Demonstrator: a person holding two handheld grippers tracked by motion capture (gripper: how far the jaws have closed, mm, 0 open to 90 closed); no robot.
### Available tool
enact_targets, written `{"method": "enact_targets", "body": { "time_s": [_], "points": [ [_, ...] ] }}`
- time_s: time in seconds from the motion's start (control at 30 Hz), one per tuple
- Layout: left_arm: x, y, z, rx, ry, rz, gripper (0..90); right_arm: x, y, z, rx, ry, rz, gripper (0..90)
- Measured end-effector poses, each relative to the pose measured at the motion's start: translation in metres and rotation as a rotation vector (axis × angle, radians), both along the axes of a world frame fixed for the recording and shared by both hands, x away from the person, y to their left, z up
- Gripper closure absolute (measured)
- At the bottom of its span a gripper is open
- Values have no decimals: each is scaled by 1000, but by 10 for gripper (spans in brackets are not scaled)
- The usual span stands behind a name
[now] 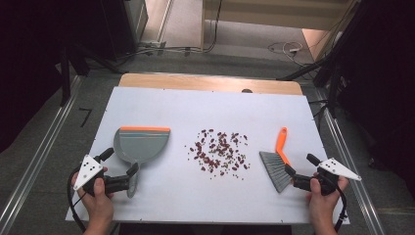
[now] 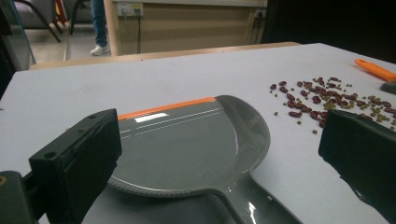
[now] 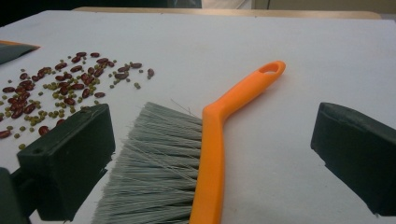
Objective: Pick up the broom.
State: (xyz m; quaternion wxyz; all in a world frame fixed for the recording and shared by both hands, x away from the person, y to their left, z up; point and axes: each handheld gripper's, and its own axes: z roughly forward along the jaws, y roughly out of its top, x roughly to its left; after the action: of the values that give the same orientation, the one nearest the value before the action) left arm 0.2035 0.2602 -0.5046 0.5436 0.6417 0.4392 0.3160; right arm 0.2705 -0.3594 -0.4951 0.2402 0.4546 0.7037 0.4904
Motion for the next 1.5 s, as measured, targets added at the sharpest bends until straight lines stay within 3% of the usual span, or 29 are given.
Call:
{"method": "enact_targets", "body": {
  "time_s": [0.27,0.4,0.5,0.57,0.63,0.73,0.8,0.83,0.87,0.9,0.93,0.97,1.0,1.13,1.23,1.27,1.33,1.43,1.5],
  "points": [
    [-1,1,0,-8,4,0,0,5,-1,14,22,20,7,10],
    [0,-1,-1,4,6,-6,0,15,2,32,9,57,20,34],
    [0,-2,-1,9,5,-10,0,35,6,48,-21,155,25,61],
    [0,-2,-1,6,4,-13,0,46,9,57,-45,192,25,155],
    [0,-2,-1,6,4,-13,0,51,11,62,-55,213,25,168],
    [0,-2,-1,6,4,-17,0,70,18,72,-86,311,9,253],
    [0,-3,-1,11,5,-20,0,74,20,73,-92,334,8,277],
    [1,-3,-1,13,5,-21,0,84,25,73,-137,392,-15,285],
    [1,-3,-1,14,7,-23,0,88,28,73,-164,421,-23,307],
    [1,-3,-1,14,7,-23,0,88,28,73,-164,421,-23,307],
    [1,-3,-1,14,7,-23,0,98,33,71,-198,481,-38,320],
    [1,-3,-1,14,7,-23,0,98,33,71,-198,481,-38,320],
    [1,-3,0,15,7,-24,0,105,37,71,-227,516,-62,352],
    [1,-3,0,15,9,-23,0,121,47,73,-234,627,-109,360],
    [1,-4,-1,16,11,-20,0,133,52,74,-210,710,-138,424],
    [1,-4,-1,17,11,-21,0,133,52,74,-210,710,-138,424],
    [1,-4,-1,19,10,-23,0,142,59,73,-244,778,-147,451],
    [1,-4,0,20,10,-23,0,147,65,69,-274,829,-160,465],
    [1,-4,0,20,10,-23,0,149,66,68,-284,840,-169,473]
  ]
}}
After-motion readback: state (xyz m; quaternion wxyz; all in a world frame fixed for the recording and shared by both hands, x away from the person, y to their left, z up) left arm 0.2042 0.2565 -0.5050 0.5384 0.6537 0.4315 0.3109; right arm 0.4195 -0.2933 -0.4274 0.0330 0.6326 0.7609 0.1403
